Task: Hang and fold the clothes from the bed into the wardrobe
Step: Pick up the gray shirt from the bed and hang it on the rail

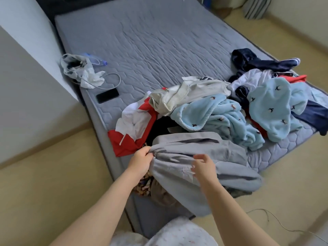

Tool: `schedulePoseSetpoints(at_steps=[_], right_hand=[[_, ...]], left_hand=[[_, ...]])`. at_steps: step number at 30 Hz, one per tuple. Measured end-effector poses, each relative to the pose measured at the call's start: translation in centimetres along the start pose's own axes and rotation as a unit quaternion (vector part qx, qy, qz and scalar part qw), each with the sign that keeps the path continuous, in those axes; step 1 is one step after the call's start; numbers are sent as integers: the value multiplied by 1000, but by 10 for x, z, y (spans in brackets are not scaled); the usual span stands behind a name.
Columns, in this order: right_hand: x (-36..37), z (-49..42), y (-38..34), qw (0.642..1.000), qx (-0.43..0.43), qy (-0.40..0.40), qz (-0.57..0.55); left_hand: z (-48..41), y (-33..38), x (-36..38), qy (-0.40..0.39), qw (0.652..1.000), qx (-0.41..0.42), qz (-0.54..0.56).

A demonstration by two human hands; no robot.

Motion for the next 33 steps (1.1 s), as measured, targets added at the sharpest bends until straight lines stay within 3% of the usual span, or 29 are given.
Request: schedulePoseSetpoints(at_steps=[4,10,16,23,29,33], right_hand=[[45,42,-4,992,-92,30,80],[113,92,-15,978,-154,-19,137],[129,127,-42,965,-235,-21,119],[123,157,-93,899,-379,59,212],[131,147,-109,873,-330,-2,359],[129,140,-105,831,-298,6,471]], left_hand=[[31,-4,-65,22,991,93,-94],[63,3,-145,150,931,223,-246],[100,18,-190,279,895,249,-243],[124,55,-194,264,880,347,-188],[128,70,-191,264,878,360,-173],[121,64,-194,292,887,325,-150]])
Point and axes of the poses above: each hand's wrist, its own z-axis away from the middle knuckle, its own x-axis out of the palm, y = z × x, the point moved 5 cm from there along -z, towards the middle knuckle, and after that the axes turned 7 degrees about x, right-handed, at the moved point
